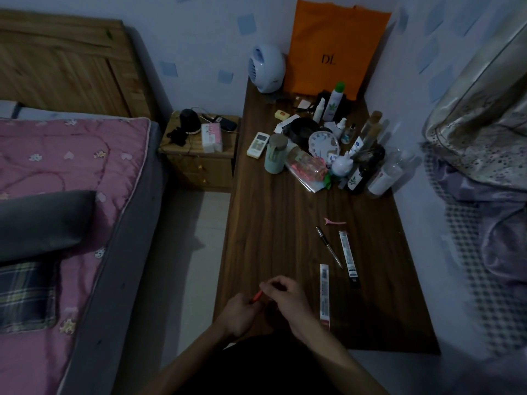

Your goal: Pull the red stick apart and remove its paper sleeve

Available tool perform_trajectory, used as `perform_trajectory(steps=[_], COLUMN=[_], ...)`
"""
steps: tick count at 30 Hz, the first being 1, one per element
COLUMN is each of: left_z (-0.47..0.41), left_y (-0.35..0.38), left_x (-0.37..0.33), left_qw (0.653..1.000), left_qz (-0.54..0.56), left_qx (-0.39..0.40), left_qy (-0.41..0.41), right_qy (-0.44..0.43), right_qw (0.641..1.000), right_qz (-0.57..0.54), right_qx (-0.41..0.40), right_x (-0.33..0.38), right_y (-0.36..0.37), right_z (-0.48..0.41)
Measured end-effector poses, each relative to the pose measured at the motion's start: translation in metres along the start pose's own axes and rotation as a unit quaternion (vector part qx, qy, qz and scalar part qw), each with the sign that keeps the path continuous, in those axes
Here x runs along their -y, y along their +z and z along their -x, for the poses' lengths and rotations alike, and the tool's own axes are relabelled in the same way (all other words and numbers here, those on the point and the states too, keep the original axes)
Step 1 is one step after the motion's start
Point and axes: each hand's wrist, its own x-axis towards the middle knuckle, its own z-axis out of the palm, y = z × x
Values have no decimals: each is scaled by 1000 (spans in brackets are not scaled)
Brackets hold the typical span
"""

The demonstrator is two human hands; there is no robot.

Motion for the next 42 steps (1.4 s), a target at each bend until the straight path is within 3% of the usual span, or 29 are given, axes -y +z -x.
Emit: perform_trajectory(steps=[11, 18, 26, 34, 42], left_z=[4, 5, 8, 10, 10], left_y=[-4, -5, -6, -6, -4], left_x=[-2, -2, -3, -2, -2], left_qw=[1000, 1000, 1000, 999, 998], left_qz=[1, -28, -14, -34, -56], left_qx=[0, 2, 0, 7, 0], left_qy=[1, 7, 16, 19, 15], right_qy=[6, -16, 14, 7, 18], right_qw=[999, 1000, 994, 1000, 999], right_qz=[-34, 16, -102, -14, -33], right_qx=[27, 4, 36, 15, 26], right_x=[2, 4, 4, -1, 4], right_y=[3, 5, 3, 4, 2], right_z=[2, 4, 8, 6, 11])
